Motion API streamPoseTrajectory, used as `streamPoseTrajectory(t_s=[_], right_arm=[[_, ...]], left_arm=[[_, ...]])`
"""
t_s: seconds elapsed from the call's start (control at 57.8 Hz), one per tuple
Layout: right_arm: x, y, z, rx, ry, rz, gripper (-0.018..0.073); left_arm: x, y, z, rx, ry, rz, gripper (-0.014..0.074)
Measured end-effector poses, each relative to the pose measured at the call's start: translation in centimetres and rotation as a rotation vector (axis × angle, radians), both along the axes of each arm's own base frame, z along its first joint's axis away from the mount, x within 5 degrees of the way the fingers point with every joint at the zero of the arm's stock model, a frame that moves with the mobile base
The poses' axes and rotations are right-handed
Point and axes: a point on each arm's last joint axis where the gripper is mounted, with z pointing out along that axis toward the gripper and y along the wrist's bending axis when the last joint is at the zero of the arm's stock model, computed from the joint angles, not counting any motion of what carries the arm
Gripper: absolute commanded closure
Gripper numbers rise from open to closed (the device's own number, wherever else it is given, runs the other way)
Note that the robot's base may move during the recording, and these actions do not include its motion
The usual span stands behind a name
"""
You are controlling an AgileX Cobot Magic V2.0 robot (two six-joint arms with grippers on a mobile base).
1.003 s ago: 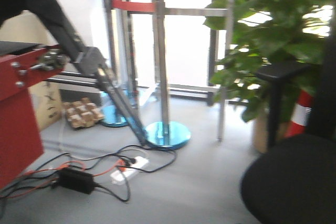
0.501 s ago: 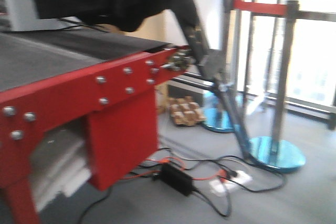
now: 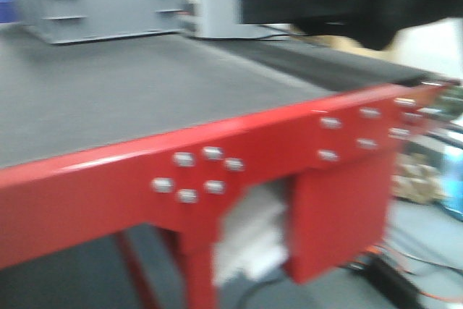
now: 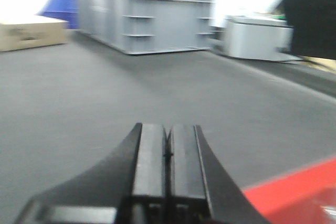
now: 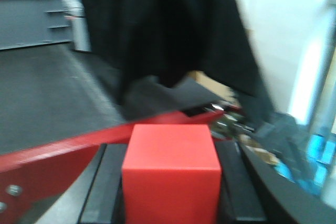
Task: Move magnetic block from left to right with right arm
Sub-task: 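Drive to the grey carpeted table holding the red cube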
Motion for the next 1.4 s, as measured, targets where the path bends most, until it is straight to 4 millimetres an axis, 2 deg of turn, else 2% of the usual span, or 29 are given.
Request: streamPoseTrajectory(t_s=[1.4], right_arm=[[0.00, 0.00, 0.00, 0.000, 0.000, 0.000, 0.0264]], left_arm=[[0.00, 0.00, 0.00, 0.000, 0.000, 0.000, 0.0722]])
